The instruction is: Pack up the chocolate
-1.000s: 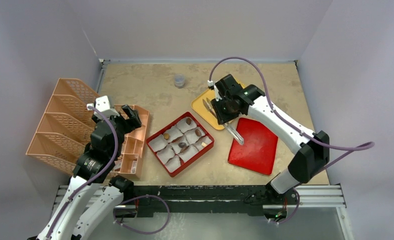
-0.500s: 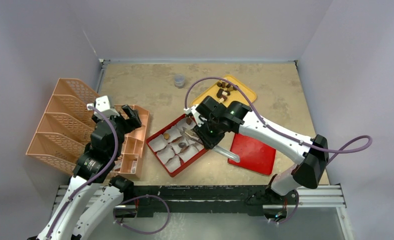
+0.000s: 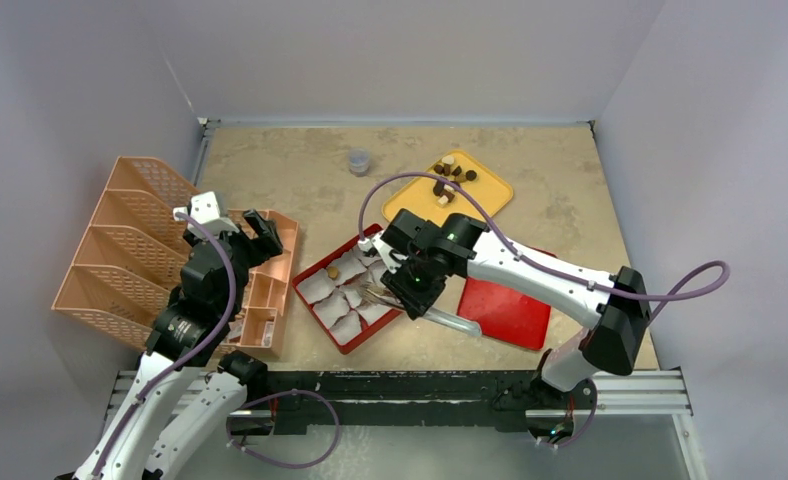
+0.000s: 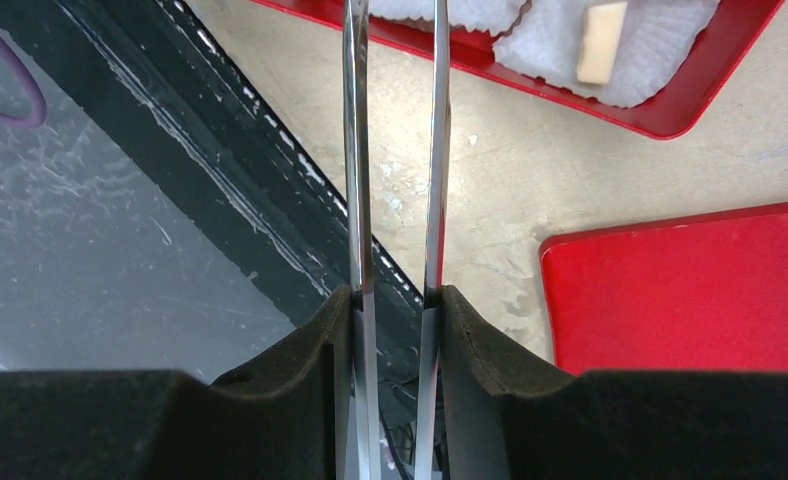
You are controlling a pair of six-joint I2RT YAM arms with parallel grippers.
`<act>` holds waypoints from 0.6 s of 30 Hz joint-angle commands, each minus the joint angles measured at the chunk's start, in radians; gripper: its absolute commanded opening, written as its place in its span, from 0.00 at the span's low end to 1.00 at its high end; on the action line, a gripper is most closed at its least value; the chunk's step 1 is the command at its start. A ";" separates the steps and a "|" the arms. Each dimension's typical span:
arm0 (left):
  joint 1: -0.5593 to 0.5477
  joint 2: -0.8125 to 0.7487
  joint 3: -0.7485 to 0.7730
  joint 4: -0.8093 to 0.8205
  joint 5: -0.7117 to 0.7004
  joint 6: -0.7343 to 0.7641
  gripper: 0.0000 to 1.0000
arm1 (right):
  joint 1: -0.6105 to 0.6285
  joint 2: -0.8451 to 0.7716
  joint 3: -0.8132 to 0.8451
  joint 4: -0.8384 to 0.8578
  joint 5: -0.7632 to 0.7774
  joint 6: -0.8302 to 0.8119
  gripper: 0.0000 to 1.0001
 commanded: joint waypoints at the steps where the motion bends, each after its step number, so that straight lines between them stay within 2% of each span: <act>1: 0.004 -0.004 0.008 0.028 0.002 0.002 0.77 | 0.011 0.000 -0.022 -0.025 -0.012 -0.008 0.24; 18: 0.004 0.000 0.008 0.026 0.000 0.003 0.77 | 0.011 0.042 -0.042 -0.018 0.002 -0.037 0.31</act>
